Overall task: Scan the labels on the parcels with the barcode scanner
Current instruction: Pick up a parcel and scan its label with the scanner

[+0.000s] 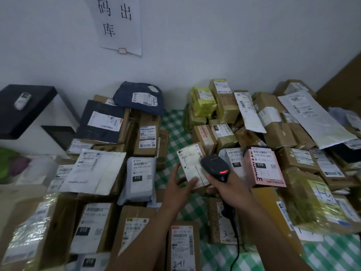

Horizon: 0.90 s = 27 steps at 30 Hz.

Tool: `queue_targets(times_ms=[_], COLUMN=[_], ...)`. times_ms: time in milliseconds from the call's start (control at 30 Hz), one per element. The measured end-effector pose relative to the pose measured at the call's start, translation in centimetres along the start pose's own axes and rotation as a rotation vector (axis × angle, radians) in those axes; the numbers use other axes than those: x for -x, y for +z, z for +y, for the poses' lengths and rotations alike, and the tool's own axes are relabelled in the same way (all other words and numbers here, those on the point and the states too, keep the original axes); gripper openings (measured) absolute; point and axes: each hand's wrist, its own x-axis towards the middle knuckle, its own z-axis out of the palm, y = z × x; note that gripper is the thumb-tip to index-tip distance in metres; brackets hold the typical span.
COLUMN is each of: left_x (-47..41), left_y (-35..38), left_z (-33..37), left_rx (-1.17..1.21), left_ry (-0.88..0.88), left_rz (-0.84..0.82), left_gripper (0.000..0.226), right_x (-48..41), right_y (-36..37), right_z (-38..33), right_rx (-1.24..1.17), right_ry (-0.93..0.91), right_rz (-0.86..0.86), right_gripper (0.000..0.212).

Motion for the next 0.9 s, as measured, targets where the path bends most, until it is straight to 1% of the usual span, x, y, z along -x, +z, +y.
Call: queue_targets(times_ms=[67,133,267,367,467,633,900], left_x=[-0.2,-0.7,-2.0,-2.7,-3.0,-3.3,-3.8], left_y=[-0.4,-0.8,-1.3,-1.4,-1.7,-1.9,-1.9], left_z=[0.4,0.7,1.0,1.1,0.7,0.4,0.0], left_rx=[-0.079,-0.14,-0.239,-0.359,-0.376,-0.4,-0.419], left_ry=[0.072,0.132,0.123,0.126,0.118,0.131,0.122], left_rz=[0.021,0.043,0.099,0.142,0.17,0.145,0.132], left_gripper=[0.082,0.082,0.085,0.088,0.089,0.085,0.088], right_x=[0.3,0.5,0.8,0.6,0.7,0.8,0.5], right_y=[0.2,0.2,0.2,0.5,0.8,1.3,1.3], right_z=[-0.7,-1.6,-3.3,-3.8,-4.1,-4.3,-4.2], right_rx=[0.02,0.027,0.043,0.063,0.066,0.055,0.056], right_ry=[0.005,0.003,0.005,0.039,0.049,0.068,0.084], right_rz=[-0.025,-0.039,-0.112,-0.149,-0.148,-0.157,-0.169], right_gripper=[0.032,0.029,0.02,0.019,0.019,0.015,0.014])
